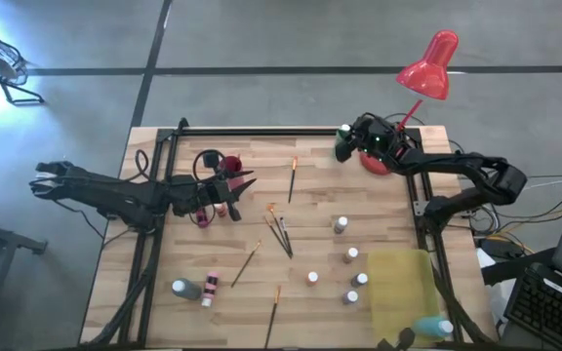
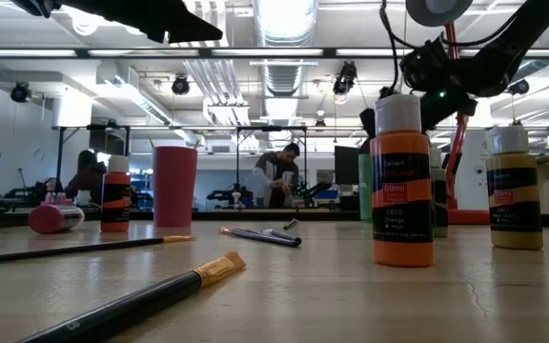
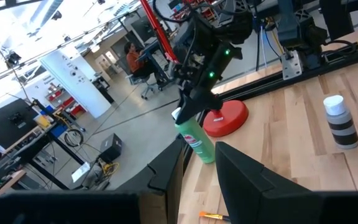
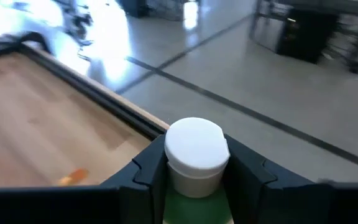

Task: Pick & Place Paint Supplies
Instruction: Put the green paint bottle into the yellow bin

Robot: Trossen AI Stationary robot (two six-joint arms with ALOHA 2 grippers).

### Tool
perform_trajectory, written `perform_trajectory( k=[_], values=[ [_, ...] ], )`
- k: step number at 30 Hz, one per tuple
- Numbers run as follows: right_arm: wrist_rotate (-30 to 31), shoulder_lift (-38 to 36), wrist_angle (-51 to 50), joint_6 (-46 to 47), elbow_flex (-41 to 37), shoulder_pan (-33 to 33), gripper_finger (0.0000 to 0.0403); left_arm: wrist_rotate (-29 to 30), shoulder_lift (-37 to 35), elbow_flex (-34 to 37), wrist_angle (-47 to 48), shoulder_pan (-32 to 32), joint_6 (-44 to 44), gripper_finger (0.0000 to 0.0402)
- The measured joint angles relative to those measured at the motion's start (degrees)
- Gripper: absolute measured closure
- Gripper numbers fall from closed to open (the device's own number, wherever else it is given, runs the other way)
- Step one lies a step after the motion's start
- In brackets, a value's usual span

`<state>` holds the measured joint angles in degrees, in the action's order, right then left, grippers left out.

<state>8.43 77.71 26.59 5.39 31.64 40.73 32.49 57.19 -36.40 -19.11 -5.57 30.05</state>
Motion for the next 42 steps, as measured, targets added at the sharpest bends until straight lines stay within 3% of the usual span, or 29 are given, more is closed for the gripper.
perform_trajectory(
  k=[7, 17, 34, 42],
  values=[
    [-15.3, -4.9, -1.6, -1.2, 0.0, 0.5, 0.0292, 0.0, 0.0, 0.0, 0.1, 0.2, 0.0, 0.0300],
    [-41.9, -11.4, -6.9, 0.9, 0.0, 0.9, 0.0292, 0.2, 0.0, 0.0, 0.6, 0.2, 0.2, 0.0300],
    [-68.8, -17.2, -6.6, 2.4, 0.0, -2.3, 0.0292, 0.2, 0.0, 0.1, 0.7, 0.2, 0.0, 0.0300],
    [-75.4, -20.6, -6.6, 1.7, 0.0, -7.5, 0.0292, 0.2, 0.0, 0.1, 0.7, 0.2, 0.0, 0.0300]
  ],
)
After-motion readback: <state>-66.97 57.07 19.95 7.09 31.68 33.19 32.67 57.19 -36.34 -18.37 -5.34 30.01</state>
